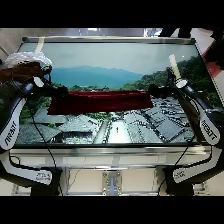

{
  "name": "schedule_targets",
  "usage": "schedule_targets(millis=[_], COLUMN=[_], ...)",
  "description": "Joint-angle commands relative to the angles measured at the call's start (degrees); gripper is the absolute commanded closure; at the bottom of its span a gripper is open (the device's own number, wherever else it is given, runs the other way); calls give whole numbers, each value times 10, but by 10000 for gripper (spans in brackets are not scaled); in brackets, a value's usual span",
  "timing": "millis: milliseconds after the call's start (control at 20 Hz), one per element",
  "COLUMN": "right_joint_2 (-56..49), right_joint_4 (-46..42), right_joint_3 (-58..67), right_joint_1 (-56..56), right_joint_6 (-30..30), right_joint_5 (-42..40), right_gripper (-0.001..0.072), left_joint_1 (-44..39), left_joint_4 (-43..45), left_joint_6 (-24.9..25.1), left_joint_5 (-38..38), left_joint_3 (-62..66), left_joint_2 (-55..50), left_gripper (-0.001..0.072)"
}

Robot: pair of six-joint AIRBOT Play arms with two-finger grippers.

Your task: Fold the shirts.

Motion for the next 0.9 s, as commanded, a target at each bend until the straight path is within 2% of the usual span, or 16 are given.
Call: schedule_targets(millis=[0, 50, 150, 250, 300, 450, 650, 750, 800, 850], right_joint_2=[8, 18, 43, 66, 70, 54, 3, -19, -28, -39], right_joint_4=[-11, -31, -115, -224, -247, -189, -61, -35, -32, -30], right_joint_3=[55, 85, 149, 187, 189, 162, 147, 147, 147, 147], right_joint_1=[0, 0, 0, -1, -7, -57, -127, -144, -146, -146], right_joint_6=[-19, -19, -16, 16, 32, 43, 2, -6, -10, -27], right_joint_5=[55, 84, 145, 189, 204, 262, 316, 316, 314, 312], right_gripper=[305, 306, 308, 307, 307, 305, 304, 303, 292, 224], left_joint_1=[3, 5, 11, 12, 11, 2, -36, -67, -85, -103], left_joint_4=[2, 3, 5, 5, 5, 7, 7, 7, 7, 7], left_joint_6=[-3, -3, 1, 1, 2, 8, 14, 14, 14, 14], left_joint_5=[8, 8, 9, 17, 20, 4, -32, -46, -62, -77], left_joint_3=[1, 2, 2, 2, 2, 14, 37, 61, 82, 105], left_joint_2=[28, 47, 97, 150, 174, 204, 188, 160, 136, 108], left_gripper=[118, 23, 24, 23, 23, 23, 25, 32, 59, 59])
